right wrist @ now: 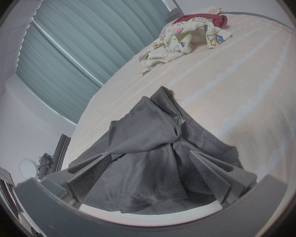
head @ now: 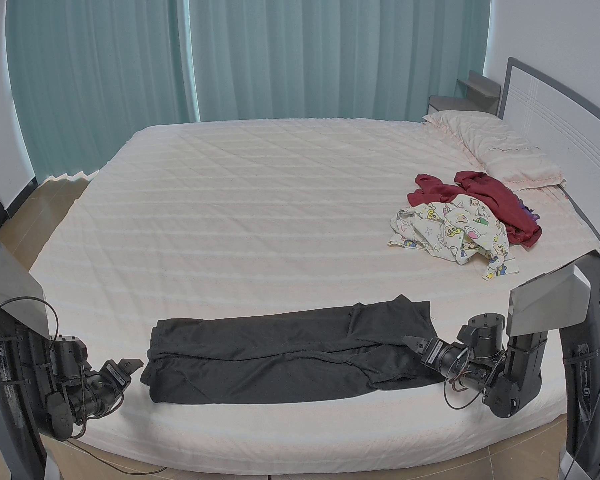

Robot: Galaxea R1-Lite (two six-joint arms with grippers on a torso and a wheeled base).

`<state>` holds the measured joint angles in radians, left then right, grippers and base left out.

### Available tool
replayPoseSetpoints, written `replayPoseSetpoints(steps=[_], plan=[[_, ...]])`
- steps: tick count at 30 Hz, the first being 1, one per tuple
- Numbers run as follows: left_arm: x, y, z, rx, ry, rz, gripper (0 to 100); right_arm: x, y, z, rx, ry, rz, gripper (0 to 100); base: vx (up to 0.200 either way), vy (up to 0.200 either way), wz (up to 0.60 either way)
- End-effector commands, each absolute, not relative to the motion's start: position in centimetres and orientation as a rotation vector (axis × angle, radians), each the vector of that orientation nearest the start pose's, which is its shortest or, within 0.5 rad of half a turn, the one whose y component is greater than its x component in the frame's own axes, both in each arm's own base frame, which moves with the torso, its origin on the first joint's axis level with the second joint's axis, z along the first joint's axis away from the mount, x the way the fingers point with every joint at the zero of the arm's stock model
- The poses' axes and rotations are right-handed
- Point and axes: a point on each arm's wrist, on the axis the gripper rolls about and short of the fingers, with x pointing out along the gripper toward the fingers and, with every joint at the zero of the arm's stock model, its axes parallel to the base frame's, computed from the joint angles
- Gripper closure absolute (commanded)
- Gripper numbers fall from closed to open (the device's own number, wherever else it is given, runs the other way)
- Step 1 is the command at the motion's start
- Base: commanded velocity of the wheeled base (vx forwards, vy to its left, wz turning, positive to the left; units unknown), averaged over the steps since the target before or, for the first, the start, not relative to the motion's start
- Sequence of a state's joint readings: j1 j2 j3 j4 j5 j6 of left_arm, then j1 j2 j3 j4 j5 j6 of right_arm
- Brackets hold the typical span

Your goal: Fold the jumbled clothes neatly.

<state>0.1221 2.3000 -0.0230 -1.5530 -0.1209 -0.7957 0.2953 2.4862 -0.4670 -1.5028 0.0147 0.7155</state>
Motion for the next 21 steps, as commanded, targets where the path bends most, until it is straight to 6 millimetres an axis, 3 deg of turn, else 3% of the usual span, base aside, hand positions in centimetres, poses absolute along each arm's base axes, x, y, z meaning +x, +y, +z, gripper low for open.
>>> replayPoseSetpoints(steps=[1, 2, 7, 8, 21], plan=[[22.04, 2.44, -2.52, -0.848, 0.669, 0.283, 0, 30.47, 9.65, -7.05, 0.613, 0.632, 0.11, 0, 0.0, 0.0, 0.0], [22.04, 2.44, -2.52, -0.848, 0.669, 0.283, 0, 30.56, 9.83, -7.85, 0.601, 0.643, 0.109, 0, 0.0, 0.0, 0.0], [22.0, 2.44, -2.52, -0.848, 0.67, 0.283, 0, 30.66, 9.86, -7.96, 0.603, 0.641, 0.109, 0, 0.0, 0.0, 0.0], [22.0, 2.44, -2.52, -0.848, 0.67, 0.283, 0, 30.66, 9.86, -7.96, 0.601, 0.641, 0.109, 100, 0.0, 0.0, 0.0], [22.01, 2.37, -2.52, -0.846, 0.671, 0.28, 0, 30.56, 9.49, -7.95, 0.611, 0.635, 0.084, 100, 0.0, 0.0, 0.0]])
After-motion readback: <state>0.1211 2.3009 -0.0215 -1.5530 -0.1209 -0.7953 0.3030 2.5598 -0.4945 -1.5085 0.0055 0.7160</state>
